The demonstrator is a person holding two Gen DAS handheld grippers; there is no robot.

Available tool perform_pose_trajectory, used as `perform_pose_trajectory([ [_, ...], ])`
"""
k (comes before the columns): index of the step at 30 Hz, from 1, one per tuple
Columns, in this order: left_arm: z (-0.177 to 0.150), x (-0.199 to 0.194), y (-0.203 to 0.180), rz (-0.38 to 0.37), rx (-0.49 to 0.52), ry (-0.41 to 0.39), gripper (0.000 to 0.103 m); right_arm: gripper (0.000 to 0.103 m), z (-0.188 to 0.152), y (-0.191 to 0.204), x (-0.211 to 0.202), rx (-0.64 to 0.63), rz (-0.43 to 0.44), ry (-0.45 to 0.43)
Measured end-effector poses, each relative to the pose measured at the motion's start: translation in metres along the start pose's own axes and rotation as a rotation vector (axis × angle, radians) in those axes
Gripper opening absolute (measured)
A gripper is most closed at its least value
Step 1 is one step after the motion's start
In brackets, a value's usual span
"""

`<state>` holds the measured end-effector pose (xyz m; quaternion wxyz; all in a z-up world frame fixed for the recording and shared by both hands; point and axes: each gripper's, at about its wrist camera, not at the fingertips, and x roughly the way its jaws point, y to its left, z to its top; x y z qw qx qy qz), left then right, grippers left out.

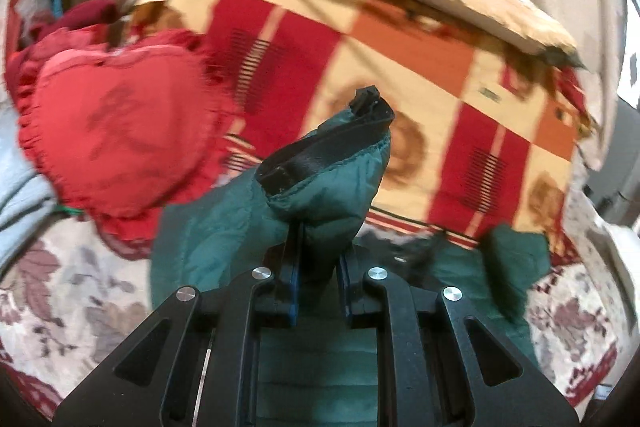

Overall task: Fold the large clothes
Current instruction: 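Lift the sleeve with the left tool and fold it across the jacket body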

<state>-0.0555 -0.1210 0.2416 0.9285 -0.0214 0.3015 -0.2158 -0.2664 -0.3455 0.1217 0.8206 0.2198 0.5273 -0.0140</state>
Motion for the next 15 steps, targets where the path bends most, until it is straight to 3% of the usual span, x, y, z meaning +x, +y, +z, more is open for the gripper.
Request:
perform_pose_trajectory([
  [7,-0.016,0.02,-0.076,-0.114,0.062,0.049,0.014,0.103,-0.001,-0.013,-0.005,0.028,-0.005,-0.003],
  [15,-0.036,0.052,-0.123,-0.153,0.082,0.116,0.014,0.103,-0.005,-0.032,-0.008,0.056,-0.016,-0.013],
])
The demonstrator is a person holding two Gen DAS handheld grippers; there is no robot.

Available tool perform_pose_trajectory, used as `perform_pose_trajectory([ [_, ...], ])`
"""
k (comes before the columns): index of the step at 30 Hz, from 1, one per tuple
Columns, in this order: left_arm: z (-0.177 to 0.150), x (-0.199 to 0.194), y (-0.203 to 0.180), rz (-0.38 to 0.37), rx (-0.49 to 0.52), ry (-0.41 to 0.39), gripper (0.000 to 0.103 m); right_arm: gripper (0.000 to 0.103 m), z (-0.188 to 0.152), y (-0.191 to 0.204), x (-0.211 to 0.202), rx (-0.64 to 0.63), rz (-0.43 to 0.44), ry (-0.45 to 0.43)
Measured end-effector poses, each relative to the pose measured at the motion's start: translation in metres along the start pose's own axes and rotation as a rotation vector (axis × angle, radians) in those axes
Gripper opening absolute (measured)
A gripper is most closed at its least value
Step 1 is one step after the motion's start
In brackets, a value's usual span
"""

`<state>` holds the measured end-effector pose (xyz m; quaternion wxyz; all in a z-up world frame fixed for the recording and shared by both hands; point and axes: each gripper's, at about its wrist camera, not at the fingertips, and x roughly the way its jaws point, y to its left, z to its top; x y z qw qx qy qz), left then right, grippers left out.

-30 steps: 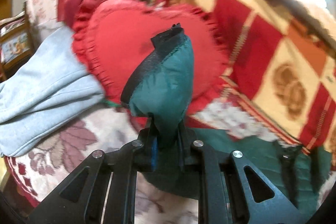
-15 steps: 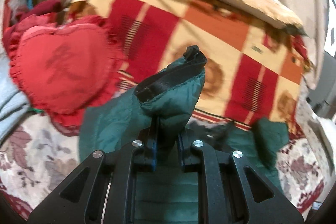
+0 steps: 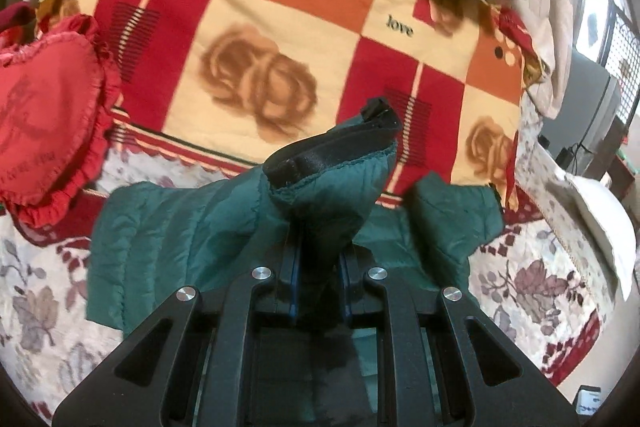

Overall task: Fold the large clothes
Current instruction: 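Lift the sleeve with the left tool and fold it across the jacket body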

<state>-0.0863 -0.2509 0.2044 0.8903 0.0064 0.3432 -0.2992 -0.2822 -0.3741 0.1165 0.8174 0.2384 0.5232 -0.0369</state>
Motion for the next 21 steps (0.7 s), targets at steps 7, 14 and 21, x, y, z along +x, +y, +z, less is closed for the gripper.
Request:
perform_pose_trajectory([
  [7,-0.014,0.031,-0.01,-0.009,-0.016,0.057,0.014,0.103,-0.005,-0.014,0.005,0.033,-0.004,0.015],
  [14,-0.024,0.059,-0.014,-0.012,-0.02,0.108,0.014,0.103,-0.004,-0.018,0.006,0.039,-0.006,0.016],
  [21,-0.04,0.084,-0.018,-0.03,-0.018,0.178,0.014,0.103,-0.004,-0.025,0.01,0.066,-0.001,0.029],
])
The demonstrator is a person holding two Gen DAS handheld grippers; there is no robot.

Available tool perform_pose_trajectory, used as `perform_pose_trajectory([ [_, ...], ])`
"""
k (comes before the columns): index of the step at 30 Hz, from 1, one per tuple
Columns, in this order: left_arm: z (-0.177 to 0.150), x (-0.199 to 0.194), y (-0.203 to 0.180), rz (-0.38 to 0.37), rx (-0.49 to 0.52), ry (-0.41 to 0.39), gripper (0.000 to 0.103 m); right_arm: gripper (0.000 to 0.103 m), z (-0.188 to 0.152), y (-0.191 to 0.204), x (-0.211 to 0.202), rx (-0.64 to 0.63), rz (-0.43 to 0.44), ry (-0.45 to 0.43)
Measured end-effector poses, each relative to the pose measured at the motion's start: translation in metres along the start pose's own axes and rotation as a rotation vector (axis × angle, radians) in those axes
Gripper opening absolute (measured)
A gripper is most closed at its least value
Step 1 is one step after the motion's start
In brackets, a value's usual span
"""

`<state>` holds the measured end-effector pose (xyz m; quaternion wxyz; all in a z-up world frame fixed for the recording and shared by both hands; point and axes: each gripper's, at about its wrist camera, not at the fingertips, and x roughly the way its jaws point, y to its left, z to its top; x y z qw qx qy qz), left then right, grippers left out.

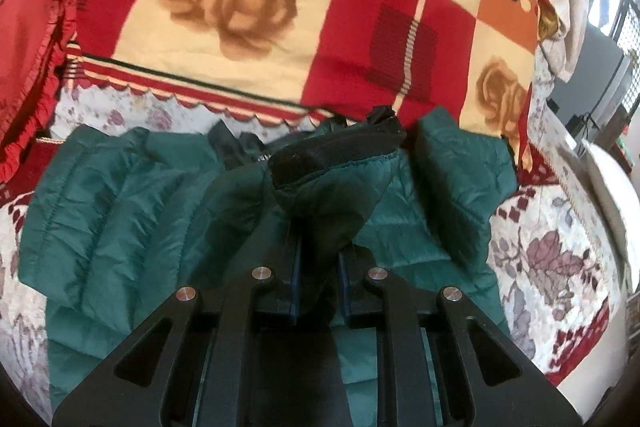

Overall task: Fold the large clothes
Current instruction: 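Lift the sleeve with the left tool and fold it across the jacket body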

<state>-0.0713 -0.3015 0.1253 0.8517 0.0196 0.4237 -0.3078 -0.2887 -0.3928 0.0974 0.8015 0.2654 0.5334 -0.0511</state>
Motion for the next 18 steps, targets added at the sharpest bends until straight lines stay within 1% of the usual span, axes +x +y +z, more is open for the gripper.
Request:
perform_pose_trajectory([
  [2,-0.002,0.008,-0.002,-0.021,0.004,0.027,0.014,0.103,0.0,-0.001,0.0,0.001,0.002,-0.003],
  [7,-0.008,0.023,-0.006,-0.042,0.007,0.071,0.015,0.103,0.001,-0.005,0.0,0.03,0.014,-0.007],
  [8,-0.009,0.026,-0.006,-0.052,0.003,0.081,0.019,0.103,0.001,-0.006,0.0,0.032,0.012,-0.007],
  [9,-0.01,0.027,-0.006,-0.072,-0.005,0.09,0.025,0.103,0.002,-0.007,0.0,0.034,0.01,-0.007],
  [10,-0.01,0.029,-0.005,-0.098,-0.016,0.1,0.037,0.103,0.002,-0.007,-0.001,0.035,0.008,-0.007],
  [11,-0.011,0.03,-0.003,-0.13,-0.032,0.109,0.044,0.103,0.002,-0.007,-0.001,0.036,0.008,-0.007],
  [12,-0.011,0.029,-0.002,-0.162,-0.048,0.113,0.057,0.103,0.003,-0.007,-0.002,0.037,0.006,-0.009],
  [13,-0.012,0.026,-0.001,-0.181,-0.056,0.11,0.062,0.103,0.003,-0.006,-0.003,0.036,0.003,-0.01],
  [16,-0.011,0.017,0.0,-0.184,-0.058,0.098,0.063,0.103,0.003,-0.003,-0.003,0.025,-0.007,-0.009],
  [18,-0.011,0.009,0.009,-0.199,-0.086,0.105,0.063,0.103,0.003,-0.001,-0.002,0.012,-0.02,-0.007],
])
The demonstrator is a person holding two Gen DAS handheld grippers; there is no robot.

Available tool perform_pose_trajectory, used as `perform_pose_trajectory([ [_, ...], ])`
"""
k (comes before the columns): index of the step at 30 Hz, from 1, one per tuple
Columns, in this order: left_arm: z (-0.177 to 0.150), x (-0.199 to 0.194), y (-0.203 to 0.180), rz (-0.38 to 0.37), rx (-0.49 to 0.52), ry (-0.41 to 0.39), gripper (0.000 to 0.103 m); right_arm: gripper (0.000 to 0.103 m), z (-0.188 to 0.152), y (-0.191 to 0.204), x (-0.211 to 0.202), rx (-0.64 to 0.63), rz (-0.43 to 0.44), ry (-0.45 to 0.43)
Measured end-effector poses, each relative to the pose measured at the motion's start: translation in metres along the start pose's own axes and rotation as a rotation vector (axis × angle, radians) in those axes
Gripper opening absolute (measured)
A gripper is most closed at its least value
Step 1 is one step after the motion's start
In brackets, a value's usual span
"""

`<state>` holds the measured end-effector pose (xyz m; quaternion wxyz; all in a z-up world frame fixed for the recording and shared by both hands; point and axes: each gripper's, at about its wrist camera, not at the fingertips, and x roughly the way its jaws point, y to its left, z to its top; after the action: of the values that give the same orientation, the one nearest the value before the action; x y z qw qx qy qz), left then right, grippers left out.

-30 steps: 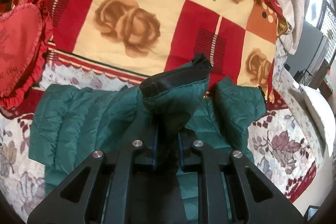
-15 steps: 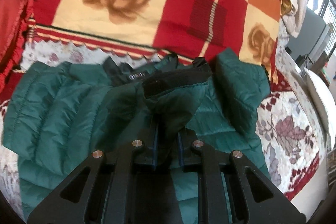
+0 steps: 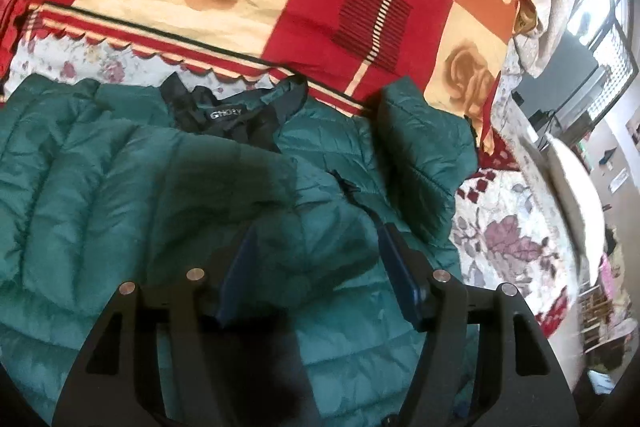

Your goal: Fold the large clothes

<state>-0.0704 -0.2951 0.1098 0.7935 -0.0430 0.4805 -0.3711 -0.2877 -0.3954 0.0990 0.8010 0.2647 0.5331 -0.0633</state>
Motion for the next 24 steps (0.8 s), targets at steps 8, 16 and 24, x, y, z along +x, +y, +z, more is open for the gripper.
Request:
perform_pose_trajectory([
  [8,-0.008,-0.048,0.04,0.174,-0.016,-0.063,0.063,0.103,0.007,0.006,0.003,-0.022,-0.053,-0.02],
  [16,-0.013,-0.081,0.096,0.246,-0.099,-0.081,0.063,0.103,0.043,0.026,0.023,-0.058,0.006,-0.013],
  [24,-0.024,-0.117,0.155,0.352,-0.148,-0.108,0.063,0.103,0.109,0.032,0.088,0.093,0.12,0.063],
])
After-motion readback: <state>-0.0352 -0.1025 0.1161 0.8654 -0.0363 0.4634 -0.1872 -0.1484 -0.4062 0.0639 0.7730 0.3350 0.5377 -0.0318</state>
